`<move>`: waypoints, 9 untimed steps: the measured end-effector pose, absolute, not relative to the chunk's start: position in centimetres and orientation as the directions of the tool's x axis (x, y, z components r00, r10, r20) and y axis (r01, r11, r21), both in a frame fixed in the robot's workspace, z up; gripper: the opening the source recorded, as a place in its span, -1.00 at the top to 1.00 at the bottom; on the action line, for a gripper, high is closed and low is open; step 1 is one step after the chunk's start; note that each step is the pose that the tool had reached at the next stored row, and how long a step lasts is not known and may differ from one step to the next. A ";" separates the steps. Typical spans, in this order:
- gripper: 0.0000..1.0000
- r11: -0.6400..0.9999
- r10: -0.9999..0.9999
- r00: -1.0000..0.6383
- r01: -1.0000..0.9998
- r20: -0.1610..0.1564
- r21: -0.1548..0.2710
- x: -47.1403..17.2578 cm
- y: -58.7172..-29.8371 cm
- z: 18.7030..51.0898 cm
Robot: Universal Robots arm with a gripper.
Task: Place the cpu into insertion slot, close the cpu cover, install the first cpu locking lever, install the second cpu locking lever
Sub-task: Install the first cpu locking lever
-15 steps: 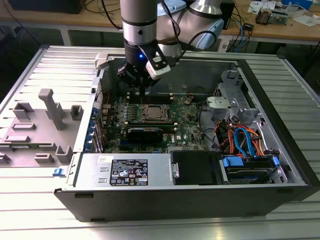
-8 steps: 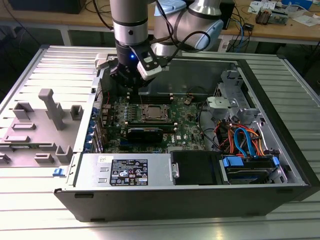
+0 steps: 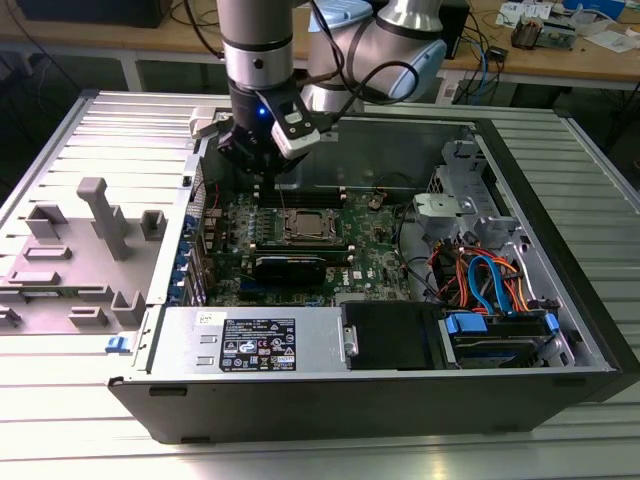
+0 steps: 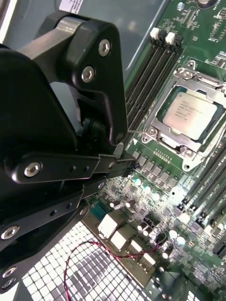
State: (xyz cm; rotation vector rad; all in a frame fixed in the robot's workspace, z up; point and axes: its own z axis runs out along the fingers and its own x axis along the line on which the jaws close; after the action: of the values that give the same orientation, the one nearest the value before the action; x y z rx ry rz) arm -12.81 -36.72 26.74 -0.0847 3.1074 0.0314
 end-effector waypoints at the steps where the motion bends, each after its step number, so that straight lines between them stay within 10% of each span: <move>1: 0.79 0.998 -0.054 -0.998 -0.055 -0.033 0.019 -12.8 -36.6 26.7; 9: 0.79 0.998 -0.059 -0.998 -0.060 -0.033 0.019 -12.8 -35.1 26.3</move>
State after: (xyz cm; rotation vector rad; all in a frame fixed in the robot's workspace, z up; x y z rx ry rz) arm -12.75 -35.14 26.34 -0.0922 3.1073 0.0313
